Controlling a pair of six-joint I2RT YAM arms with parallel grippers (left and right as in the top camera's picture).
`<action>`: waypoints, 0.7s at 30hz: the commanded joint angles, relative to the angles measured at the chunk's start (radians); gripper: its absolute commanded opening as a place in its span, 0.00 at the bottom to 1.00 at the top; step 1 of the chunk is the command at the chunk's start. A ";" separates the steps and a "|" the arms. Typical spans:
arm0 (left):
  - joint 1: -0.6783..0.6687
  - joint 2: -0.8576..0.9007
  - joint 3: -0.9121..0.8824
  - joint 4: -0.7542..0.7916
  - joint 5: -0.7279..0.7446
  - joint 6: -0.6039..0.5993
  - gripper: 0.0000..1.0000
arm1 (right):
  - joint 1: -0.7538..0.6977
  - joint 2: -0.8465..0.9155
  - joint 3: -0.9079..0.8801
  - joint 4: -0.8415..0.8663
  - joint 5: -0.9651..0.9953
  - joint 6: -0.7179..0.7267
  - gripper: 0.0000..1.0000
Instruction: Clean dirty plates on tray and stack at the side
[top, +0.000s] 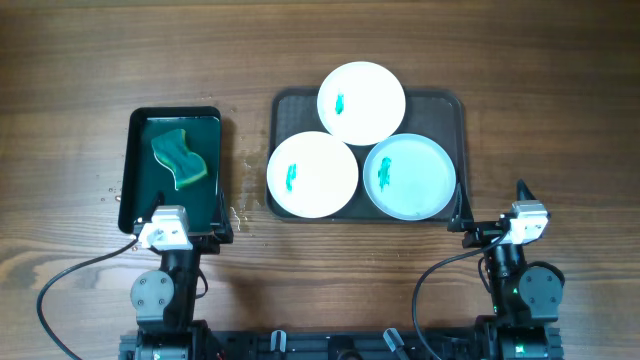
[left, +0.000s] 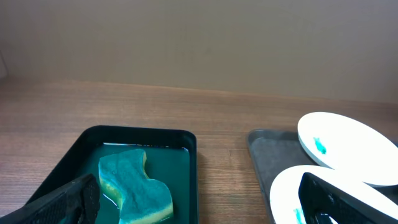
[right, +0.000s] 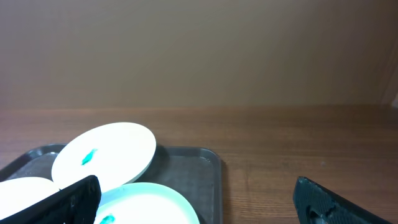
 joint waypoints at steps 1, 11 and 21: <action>-0.005 -0.011 -0.007 -0.001 -0.010 0.019 1.00 | 0.005 -0.001 -0.001 0.003 0.014 0.011 1.00; -0.005 -0.011 -0.006 0.075 0.218 0.016 1.00 | 0.005 -0.001 -0.001 0.003 0.014 0.011 1.00; -0.004 -0.010 -0.003 0.475 0.266 0.019 1.00 | 0.005 -0.001 -0.001 0.003 0.014 0.011 1.00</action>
